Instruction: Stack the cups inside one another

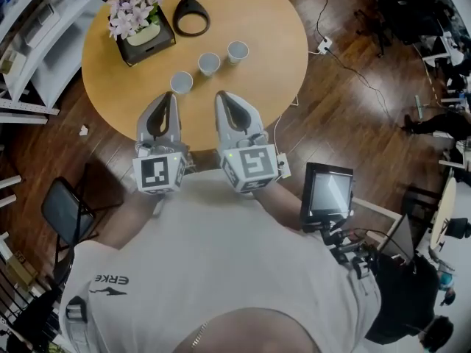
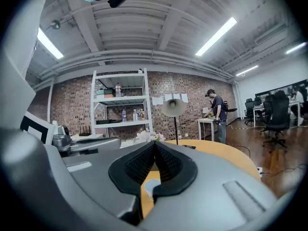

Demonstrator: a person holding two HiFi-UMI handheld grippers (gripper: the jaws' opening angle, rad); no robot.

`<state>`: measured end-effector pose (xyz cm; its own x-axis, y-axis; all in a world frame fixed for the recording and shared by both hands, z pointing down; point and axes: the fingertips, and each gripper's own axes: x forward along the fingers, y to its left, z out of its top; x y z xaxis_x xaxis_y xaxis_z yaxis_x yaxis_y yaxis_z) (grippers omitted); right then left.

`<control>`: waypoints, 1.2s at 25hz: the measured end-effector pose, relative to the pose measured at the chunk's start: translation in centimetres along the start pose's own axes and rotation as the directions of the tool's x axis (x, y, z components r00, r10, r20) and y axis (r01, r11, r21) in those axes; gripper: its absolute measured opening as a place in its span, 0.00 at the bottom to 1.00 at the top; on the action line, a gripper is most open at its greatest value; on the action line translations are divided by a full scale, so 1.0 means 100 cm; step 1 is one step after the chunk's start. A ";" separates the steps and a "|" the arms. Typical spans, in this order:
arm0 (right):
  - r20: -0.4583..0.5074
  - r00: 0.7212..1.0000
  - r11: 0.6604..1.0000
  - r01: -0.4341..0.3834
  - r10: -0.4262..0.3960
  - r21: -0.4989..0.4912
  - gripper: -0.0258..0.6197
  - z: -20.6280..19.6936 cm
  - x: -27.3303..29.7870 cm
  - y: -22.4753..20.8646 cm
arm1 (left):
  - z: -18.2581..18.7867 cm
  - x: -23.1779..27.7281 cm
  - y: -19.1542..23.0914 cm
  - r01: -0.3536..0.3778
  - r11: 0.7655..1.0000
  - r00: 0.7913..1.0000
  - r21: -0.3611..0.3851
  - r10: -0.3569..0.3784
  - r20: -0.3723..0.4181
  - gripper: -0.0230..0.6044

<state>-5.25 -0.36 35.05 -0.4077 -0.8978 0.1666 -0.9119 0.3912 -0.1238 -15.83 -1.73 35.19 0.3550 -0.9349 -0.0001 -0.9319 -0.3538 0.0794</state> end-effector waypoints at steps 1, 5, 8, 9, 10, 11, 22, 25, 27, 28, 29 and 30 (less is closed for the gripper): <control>-0.005 1.000 1.000 0.010 -0.010 -0.002 0.06 -0.002 0.006 0.001 | -0.002 0.005 0.006 0.008 1.000 1.000 -0.001 -0.008 -0.003 0.04; -0.028 0.999 0.999 0.040 -0.040 -0.007 0.06 -0.008 0.022 -0.001 | -0.011 0.018 0.020 0.026 1.000 0.999 -0.005 -0.026 -0.021 0.04; -0.045 0.998 0.999 0.048 -0.048 -0.005 0.06 -0.012 0.030 -0.010 | -0.019 0.027 0.023 0.027 1.000 0.999 -0.007 -0.027 -0.042 0.04; -0.047 0.998 0.999 0.046 -0.046 -0.006 0.06 -0.013 0.034 -0.013 | -0.021 0.031 0.024 0.026 1.000 0.999 -0.004 -0.026 -0.047 0.04; -0.049 0.998 0.999 0.041 -0.041 -0.008 0.06 -0.014 0.038 -0.016 | -0.024 0.036 0.025 0.022 1.000 0.998 0.001 -0.022 -0.052 0.04; -0.052 0.998 0.999 0.035 -0.035 -0.011 0.06 -0.015 0.043 -0.019 | -0.026 0.040 0.026 0.016 1.000 0.998 0.004 -0.015 -0.057 0.04; -0.157 0.988 1.000 -0.010 0.010 -0.001 0.06 -0.054 0.076 -0.044 | -0.088 0.059 0.037 -0.037 0.999 0.979 0.030 0.042 -0.199 0.04; -0.207 0.978 1.000 -0.029 0.030 0.008 0.06 -0.075 0.084 -0.045 | -0.112 0.059 0.039 -0.042 0.999 0.967 0.028 0.048 -0.250 0.04; -0.233 0.972 0.999 -0.044 0.044 0.005 0.06 -0.089 0.088 -0.044 | -0.127 0.058 0.041 -0.043 0.999 0.958 0.031 0.050 -0.284 0.04; -0.248 0.968 0.999 -0.050 0.048 0.000 0.06 -0.097 0.090 -0.043 | -0.135 0.058 0.042 -0.042 0.999 0.951 0.033 0.050 -0.304 0.04; -0.265 0.963 0.998 -0.056 0.053 -0.003 0.06 -0.106 0.091 -0.044 | -0.143 0.057 0.044 -0.041 0.998 0.945 0.036 0.051 -0.323 0.04; -0.281 0.958 0.998 -0.060 0.057 -0.003 0.06 -0.115 0.093 -0.044 | -0.150 0.056 0.045 -0.040 0.998 0.940 0.040 0.051 -0.337 0.04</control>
<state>-5.59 -8.12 48.36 -0.4553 -0.7811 0.4274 -0.8859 0.4451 -0.1303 -16.91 -8.18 50.50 0.3111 -0.8874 0.3401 -0.9475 -0.3172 0.0391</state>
